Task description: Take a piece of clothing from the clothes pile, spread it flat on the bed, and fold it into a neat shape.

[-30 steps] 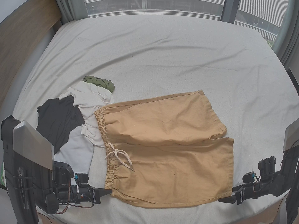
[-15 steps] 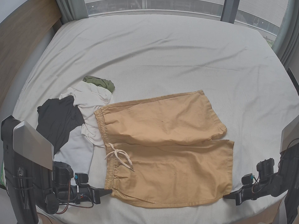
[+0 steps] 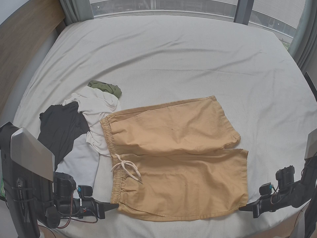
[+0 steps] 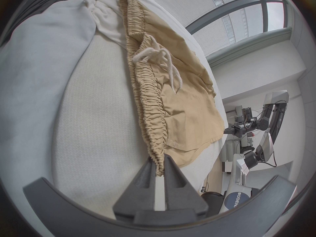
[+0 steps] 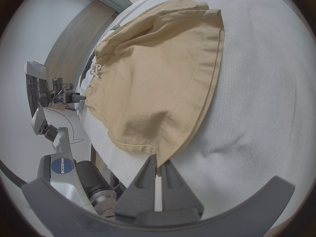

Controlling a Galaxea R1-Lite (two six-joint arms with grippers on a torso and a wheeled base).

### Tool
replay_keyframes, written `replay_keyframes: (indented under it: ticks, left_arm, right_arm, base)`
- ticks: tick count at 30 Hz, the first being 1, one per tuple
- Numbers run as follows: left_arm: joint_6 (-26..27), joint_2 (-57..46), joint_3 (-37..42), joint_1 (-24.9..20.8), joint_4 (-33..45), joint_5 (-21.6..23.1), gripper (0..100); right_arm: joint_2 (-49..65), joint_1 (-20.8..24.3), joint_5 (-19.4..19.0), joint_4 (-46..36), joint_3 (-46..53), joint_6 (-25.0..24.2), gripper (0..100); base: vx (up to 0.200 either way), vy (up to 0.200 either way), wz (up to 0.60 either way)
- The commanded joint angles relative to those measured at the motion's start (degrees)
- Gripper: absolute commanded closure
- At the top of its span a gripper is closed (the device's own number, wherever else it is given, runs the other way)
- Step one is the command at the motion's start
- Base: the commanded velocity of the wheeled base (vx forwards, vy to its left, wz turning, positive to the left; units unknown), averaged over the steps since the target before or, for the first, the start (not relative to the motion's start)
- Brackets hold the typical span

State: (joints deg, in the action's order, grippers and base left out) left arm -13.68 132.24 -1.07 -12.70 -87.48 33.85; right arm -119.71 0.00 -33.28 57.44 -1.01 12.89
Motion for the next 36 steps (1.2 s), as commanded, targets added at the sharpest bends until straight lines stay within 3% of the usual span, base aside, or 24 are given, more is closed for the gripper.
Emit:
replay_keyframes:
  ticks: [1,10,19,22,28,33,36]
  left_arm:
    - [0.2,-1.3,1.1,1.3,0.8,0.1,100]
    - [2.2,-10.1,1.1,2.1,15.1,1.7,100]
    - [6.4,-10.3,1.1,2.2,19.3,2.3,100]
    - [6.4,-10.0,1.1,2.2,17.3,2.3,100]
    - [4.7,-10.1,1.1,2.2,10.3,2.4,100]
    - [-0.6,-9.8,1.1,1.7,0.8,2.3,100]
    - [-1.0,-9.8,1.1,1.6,0.5,2.3,100]
  right_arm:
    - [1.2,0.2,0.1,-0.4,1.0,0.1,100]
    - [1.5,0.1,0.0,-4.5,1.0,2.8,100]
    - [6.6,0.7,0.0,-10.3,1.0,4.2,100]
    - [7.1,0.9,-0.2,-9.8,0.7,4.2,100]
    - [8.5,0.3,-5.0,-6.5,-0.4,3.4,100]
    - [13.1,0.2,-7.6,-5.2,-2.8,0.1,100]
    - [13.5,0.2,-7.8,-5.2,-2.9,-0.2,100]
  base:
    - [0.0,0.0,0.0]
    - [0.0,0.0,0.0]
    - [0.0,0.0,0.0]
    - [0.0,0.0,0.0]
    - [0.0,0.0,0.0]
    - [0.0,0.0,0.0]
    - [0.0,0.0,0.0]
